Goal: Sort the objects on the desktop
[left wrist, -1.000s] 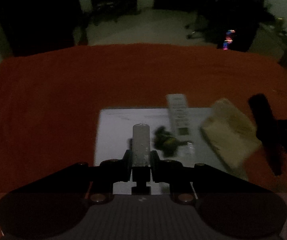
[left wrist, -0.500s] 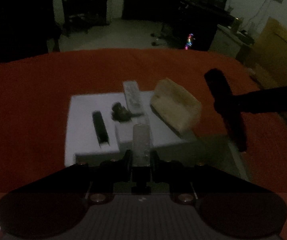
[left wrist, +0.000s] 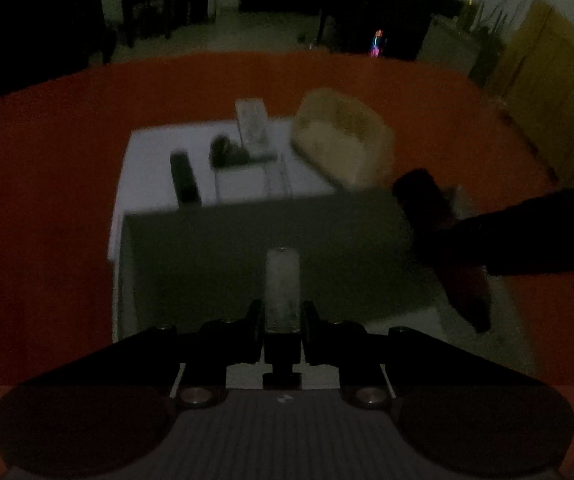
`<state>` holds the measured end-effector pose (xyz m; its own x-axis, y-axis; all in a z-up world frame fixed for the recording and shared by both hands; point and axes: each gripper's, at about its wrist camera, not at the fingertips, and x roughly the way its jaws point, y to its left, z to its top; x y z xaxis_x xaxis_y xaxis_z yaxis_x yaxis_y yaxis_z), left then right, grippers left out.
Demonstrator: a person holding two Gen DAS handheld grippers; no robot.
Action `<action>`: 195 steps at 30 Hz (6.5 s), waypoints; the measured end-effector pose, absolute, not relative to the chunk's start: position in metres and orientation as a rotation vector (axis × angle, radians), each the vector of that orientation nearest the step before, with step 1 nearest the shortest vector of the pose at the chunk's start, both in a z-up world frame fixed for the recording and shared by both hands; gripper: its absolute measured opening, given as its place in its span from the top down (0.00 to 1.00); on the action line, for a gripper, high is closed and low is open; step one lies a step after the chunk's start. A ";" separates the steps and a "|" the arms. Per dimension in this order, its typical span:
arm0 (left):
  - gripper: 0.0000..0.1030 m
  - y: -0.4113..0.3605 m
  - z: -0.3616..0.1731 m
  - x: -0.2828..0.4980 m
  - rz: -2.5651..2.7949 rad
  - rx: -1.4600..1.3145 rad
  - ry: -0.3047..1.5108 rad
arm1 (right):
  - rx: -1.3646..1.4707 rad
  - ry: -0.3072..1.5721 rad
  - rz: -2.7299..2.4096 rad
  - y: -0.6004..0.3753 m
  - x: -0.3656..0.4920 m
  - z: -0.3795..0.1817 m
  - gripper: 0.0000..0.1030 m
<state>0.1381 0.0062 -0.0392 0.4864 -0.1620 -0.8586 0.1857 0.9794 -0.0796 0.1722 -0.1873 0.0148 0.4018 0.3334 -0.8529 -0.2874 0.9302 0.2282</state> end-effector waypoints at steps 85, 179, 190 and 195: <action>0.37 0.054 0.006 0.251 -0.014 -0.140 1.018 | 0.158 1.067 0.345 -0.224 0.287 0.053 0.45; 0.77 0.064 -0.117 0.343 0.002 0.024 1.210 | -0.022 1.307 0.240 -0.146 0.365 -0.097 0.69; 0.54 0.070 -0.120 0.349 0.013 -0.018 1.220 | -0.012 1.305 0.225 -0.131 0.370 -0.114 0.54; 0.80 0.066 -0.121 0.346 -0.001 0.031 1.190 | -0.076 1.275 0.224 -0.122 0.367 -0.115 0.69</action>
<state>0.3457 0.0659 -0.1213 0.3718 0.0155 -0.9282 0.0173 0.9996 0.0237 0.3667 -0.1216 -0.1152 0.2732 0.1243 -0.9539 -0.2084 0.9757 0.0675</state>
